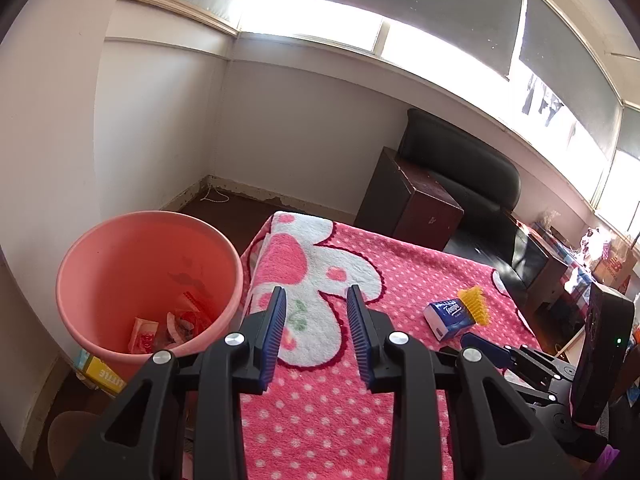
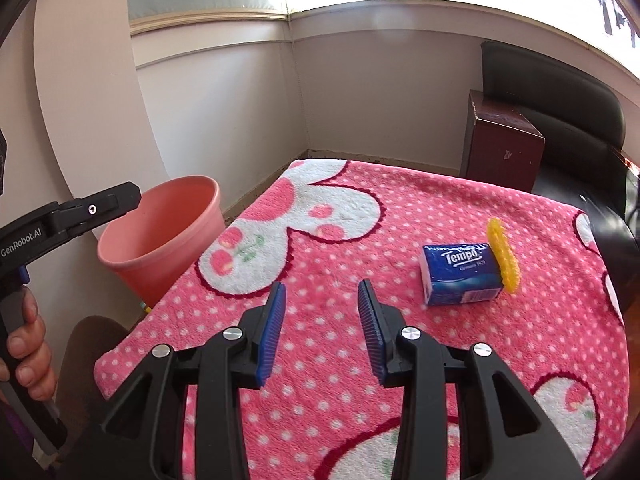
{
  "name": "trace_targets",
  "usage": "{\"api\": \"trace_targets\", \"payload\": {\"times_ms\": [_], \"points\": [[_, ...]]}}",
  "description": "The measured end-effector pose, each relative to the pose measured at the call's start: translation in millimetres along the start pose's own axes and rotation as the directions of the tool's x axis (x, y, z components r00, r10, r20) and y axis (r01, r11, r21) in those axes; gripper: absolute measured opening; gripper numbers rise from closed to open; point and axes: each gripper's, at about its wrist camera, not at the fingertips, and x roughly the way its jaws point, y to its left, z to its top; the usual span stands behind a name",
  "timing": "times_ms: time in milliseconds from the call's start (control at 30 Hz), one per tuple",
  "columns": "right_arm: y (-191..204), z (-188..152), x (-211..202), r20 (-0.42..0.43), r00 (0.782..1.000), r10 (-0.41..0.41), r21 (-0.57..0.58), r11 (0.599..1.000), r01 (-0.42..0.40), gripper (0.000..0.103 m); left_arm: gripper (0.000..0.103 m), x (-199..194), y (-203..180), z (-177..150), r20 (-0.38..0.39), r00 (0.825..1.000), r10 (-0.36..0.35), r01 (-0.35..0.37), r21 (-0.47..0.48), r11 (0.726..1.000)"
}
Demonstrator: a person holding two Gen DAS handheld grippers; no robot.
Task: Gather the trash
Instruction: 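Move both open grippers back toward the tissue pack and yellow brush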
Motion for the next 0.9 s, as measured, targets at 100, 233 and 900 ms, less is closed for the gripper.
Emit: {"api": "trace_targets", "payload": {"times_ms": [100, 233, 900], "points": [[-11.2, -3.8, -1.9, -0.002, 1.000, -0.011, 0.017, 1.000, 0.011, 0.038, 0.030, 6.8, -11.4, -0.5, -0.013, 1.000, -0.019, 0.019, 0.021, 1.000], [-27.3, -6.1, -5.7, 0.011, 1.000, -0.021, 0.044, 0.999, 0.020, 0.038, 0.030, 17.1, -23.5, -1.7, -0.034, 0.999, -0.035, 0.036, 0.044, 0.998], [-106.4, 12.3, 10.6, 0.039, 0.983, -0.178, 0.082, 0.981, 0.175, 0.038, 0.030, 61.5, -54.7, -20.9, -0.139, 0.983, -0.119, 0.131, 0.084, 0.988]]}}
